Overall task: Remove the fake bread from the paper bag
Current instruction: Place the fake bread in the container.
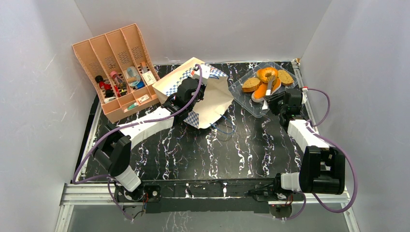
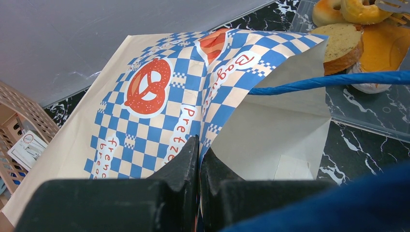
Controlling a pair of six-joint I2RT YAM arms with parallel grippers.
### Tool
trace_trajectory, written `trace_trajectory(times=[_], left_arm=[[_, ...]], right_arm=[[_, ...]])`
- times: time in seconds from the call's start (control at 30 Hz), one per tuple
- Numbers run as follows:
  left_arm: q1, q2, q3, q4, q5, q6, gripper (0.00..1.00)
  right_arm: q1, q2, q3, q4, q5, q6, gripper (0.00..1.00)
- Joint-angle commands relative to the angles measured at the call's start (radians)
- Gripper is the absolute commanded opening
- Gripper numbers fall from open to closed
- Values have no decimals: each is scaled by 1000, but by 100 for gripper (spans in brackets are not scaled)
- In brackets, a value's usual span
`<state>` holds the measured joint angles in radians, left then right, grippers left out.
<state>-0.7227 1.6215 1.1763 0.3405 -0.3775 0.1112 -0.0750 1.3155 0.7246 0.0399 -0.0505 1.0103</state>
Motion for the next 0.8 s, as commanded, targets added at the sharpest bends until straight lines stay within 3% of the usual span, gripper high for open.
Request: trace_trajectory(times=[0.0,0.4,0.77], left_arm=[[4,-69,8,19,10,-8,0],[2,-78,23,-3,8,-15,0],[-5,-79,38,-25,-3,-12,0]], right_arm=[[-14,-26,9,93,18,11,3],[-28,-42,-5,71,-8,24,36],[-37,-118,-31,47,-17,27,34]])
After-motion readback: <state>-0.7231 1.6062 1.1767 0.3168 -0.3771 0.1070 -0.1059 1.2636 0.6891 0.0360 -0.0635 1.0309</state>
